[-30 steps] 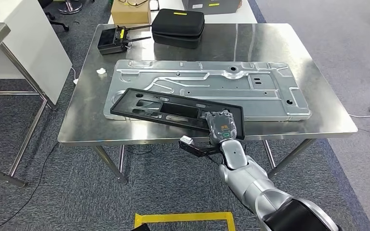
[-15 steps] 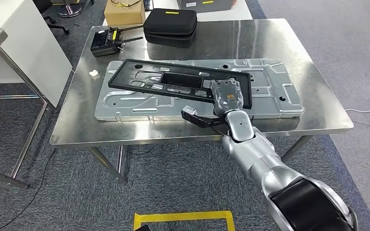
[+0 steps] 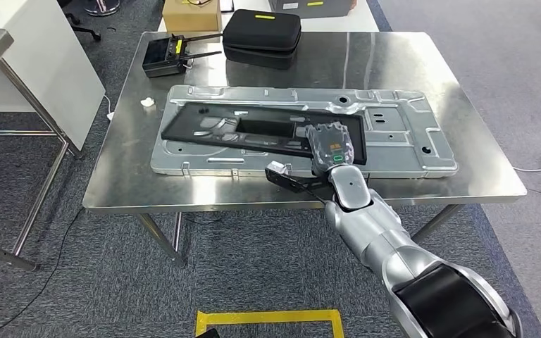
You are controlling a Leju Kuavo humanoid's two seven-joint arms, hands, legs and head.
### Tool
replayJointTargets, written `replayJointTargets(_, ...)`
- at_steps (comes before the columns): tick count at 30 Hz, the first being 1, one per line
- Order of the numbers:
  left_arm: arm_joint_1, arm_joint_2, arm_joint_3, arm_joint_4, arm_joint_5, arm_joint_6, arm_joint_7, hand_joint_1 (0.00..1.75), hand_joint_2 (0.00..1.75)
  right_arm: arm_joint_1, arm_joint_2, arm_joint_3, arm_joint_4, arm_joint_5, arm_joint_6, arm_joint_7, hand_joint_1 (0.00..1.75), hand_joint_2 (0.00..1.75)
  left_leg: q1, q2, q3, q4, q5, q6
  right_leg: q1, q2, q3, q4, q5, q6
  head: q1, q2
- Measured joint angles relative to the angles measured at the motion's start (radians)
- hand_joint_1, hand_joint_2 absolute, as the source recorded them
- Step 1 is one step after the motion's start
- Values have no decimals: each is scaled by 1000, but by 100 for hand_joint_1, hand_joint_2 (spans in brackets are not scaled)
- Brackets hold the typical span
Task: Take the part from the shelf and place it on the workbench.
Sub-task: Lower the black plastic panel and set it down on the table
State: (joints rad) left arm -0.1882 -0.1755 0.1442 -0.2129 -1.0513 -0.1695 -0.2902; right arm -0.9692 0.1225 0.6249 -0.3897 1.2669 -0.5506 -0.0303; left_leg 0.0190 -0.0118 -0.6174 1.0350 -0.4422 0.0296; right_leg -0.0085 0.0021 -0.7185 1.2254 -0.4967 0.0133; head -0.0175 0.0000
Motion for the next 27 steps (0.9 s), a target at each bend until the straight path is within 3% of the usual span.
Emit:
replayJointTargets(2, 0, -3, 0, 0, 0, 0, 0, 0, 175, 3, 0, 0, 6, 0, 5, 1, 175, 175, -1, -1, 1, 0, -2, -4, 5, 0, 57, -128, 56, -12, 0, 0)
replayJointTargets(3, -1, -4, 0, 0, 0, 0, 0, 0, 175, 3, 1, 0, 8, 0, 6, 1, 175, 175, -2, -1, -1, 0, -2, -7, 9, 0, 74, -166, 66, -16, 0, 0)
replayJointTargets(5, -1, -7, 0, 0, 1, 0, -1, 0, 175, 3, 1, 0, 12, -1, 8, 1, 175, 175, -3, 0, -3, -3, 1, -16, 15, 1, 81, -184, 64, -21, 0, 0)
replayJointTargets(8, 1, -8, 0, 0, 1, 0, -3, 0, 175, 5, 2, 0, 17, -2, 10, 1, 175, 175, -5, 4, -13, 20, -21, -29, 4, -1, 93, -204, 70, -34, 0, 0)
replayJointTargets(11, 1, -8, 0, 0, 0, -3, -12, 0, 175, 7, 5, 0, 20, -4, 11, -4, 175, 175, -5, 6, -89, 189, -104, -36, 3, -3, 99, -210, 72, -45, 0, 0)
replayJointTargets(13, 3, -7, 0, 0, 0, -6, -20, 0, 175, 11, 7, 0, 23, -6, 15, -12, 175, 175, -5, 6, -128, 266, -119, -39, 5, -3, 99, -207, 70, -46, 0, 0)
replayJointTargets(14, 4, -7, 0, 0, 0, -7, -23, 0, 175, 13, 8, 0, 25, -6, 17, -16, 175, 175, -5, 6, -121, 251, -100, -39, 5, -3, 99, -204, 69, -46, 0, 0)
replayJointTargets(16, 3, -6, 0, 0, 0, -8, -28, 0, 175, 16, 9, 0, 26, -7, 19, -19, 175, 175, -5, 7, -63, 128, -36, -35, 5, -1, 98, -196, 64, -42, 0, 0)
replayJointTargets(18, 2, -6, 0, 0, 0, -11, -36, 0, 175, 16, 11, 0, 26, -7, 18, -19, 175, 175, -6, 6, -12, 24, -3, -28, 9, 0, 93, -187, 60, -33, 0, 0)
replayJointTargets(21, 5, -6, 0, 0, 0, -18, -46, 0, 175, 18, 13, 0, 27, -8, 18, -20, 175, 175, -8, 4, -4, 2, 1, -16, 12, 1, 89, -185, 60, -20, 0, 0)
replayJointTargets(23, 5, -7, 0, 0, 0, -22, -50, 0, 175, 19, 14, 0, 28, -8, 18, -24, 175, 175, -5, 5, -2, -5, 7, -5, 10, 1, 80, -163, 42, -10, 0, 0)
replayJointTargets(24, 5, -7, 0, 0, 0, -23, -52, 0, 175, 18, 14, 0, 28, -9, 19, -26, 175, 175, -3, 5, -1, -9, 10, 0, 8, 1, 64, -128, 18, -5, 0, 0)
replayJointTargets(27, 6, -7, 0, 0, 2, -28, -55, 0, 175, 22, 14, 0, 31, -13, 31, -41, 175, 175, -2, 6, -1, -9, 10, 5, 1, 0, -14, 47, -63, 8, 1, 0)
